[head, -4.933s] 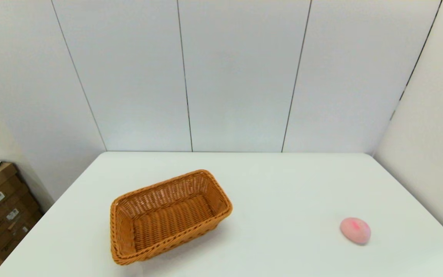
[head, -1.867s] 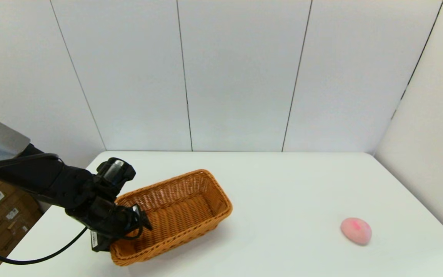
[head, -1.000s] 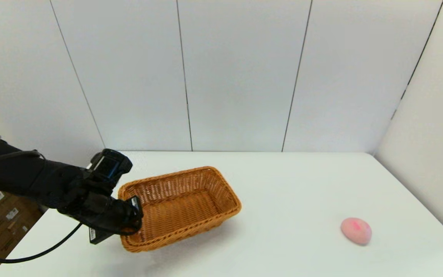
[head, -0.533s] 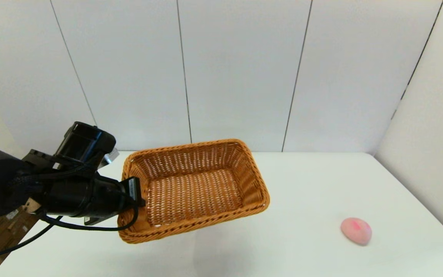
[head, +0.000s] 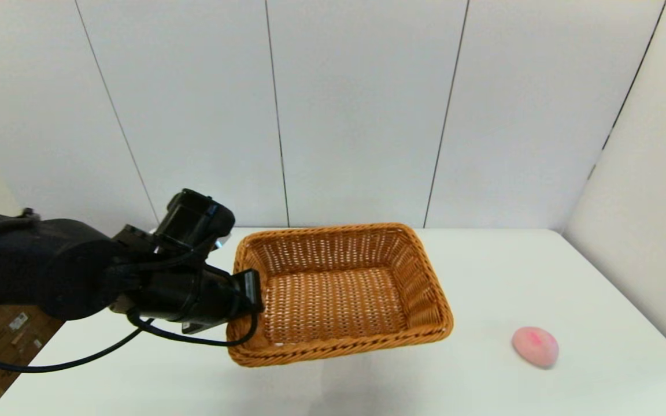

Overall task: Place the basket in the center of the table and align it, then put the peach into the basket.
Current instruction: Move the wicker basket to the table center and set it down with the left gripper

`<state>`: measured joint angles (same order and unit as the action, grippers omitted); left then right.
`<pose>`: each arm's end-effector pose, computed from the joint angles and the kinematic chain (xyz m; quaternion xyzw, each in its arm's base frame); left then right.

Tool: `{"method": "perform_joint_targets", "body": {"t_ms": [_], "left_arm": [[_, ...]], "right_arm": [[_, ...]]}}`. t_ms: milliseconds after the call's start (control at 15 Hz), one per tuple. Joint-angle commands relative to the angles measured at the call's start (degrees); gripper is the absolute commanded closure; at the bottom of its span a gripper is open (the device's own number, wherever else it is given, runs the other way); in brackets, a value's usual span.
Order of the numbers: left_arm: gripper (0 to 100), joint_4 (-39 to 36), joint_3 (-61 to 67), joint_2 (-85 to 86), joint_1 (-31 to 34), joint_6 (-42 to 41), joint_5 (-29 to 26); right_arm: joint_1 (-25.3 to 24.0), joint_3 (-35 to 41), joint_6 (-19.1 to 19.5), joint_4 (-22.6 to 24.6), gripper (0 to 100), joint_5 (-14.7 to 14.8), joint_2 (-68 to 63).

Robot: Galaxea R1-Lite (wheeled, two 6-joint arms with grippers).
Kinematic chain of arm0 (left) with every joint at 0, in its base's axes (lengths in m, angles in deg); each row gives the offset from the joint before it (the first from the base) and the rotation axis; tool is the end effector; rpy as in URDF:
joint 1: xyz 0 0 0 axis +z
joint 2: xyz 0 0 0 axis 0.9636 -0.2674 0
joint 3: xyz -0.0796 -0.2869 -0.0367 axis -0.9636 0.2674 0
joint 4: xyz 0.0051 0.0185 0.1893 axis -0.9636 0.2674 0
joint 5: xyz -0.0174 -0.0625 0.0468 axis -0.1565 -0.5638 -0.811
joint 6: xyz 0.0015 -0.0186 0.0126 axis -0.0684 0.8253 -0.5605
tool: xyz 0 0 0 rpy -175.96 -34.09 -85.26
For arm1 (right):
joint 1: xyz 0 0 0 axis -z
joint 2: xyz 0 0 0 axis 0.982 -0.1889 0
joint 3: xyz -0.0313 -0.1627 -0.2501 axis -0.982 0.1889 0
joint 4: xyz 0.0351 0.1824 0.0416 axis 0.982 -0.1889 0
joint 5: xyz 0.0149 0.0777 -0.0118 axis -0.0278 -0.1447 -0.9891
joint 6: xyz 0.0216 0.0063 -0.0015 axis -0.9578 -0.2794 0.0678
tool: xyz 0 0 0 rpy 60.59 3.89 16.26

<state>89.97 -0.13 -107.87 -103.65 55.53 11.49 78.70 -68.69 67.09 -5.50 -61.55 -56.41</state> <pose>0.2539 -0.1439 0.1363 -0.2025 0.5038 -0.0978 0.8341 -0.0249 -0.0006 0.0768 0.0088 0.0147 -0.0057 0.9998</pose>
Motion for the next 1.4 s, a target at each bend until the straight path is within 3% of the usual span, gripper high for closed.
{"method": "perform_joint_targets", "body": {"t_ms": [67, 533, 733, 1400], "left_arm": [[100, -3.09, -4.50, -12.53, -1.51, 5.37, -0.02], [100, -4.59, -4.33, -17.45, -2.22, 5.02, -0.46], [100, -6.61, -3.71, -17.98, -2.22, 4.93, -3.71], [100, -9.77, -4.06, -20.70, -2.04, 1.24, -6.78]], "right_arm": [[-0.02, 0.04, -0.02, -0.03, 0, 0.01, -0.07], [-0.02, 0.04, -0.02, 0.05, 0, 0.01, -0.07], [-0.02, 0.04, -0.02, -0.03, 0, 0.01, -0.07], [-0.02, 0.04, -0.02, -0.03, 0, 0.01, -0.07]]}}
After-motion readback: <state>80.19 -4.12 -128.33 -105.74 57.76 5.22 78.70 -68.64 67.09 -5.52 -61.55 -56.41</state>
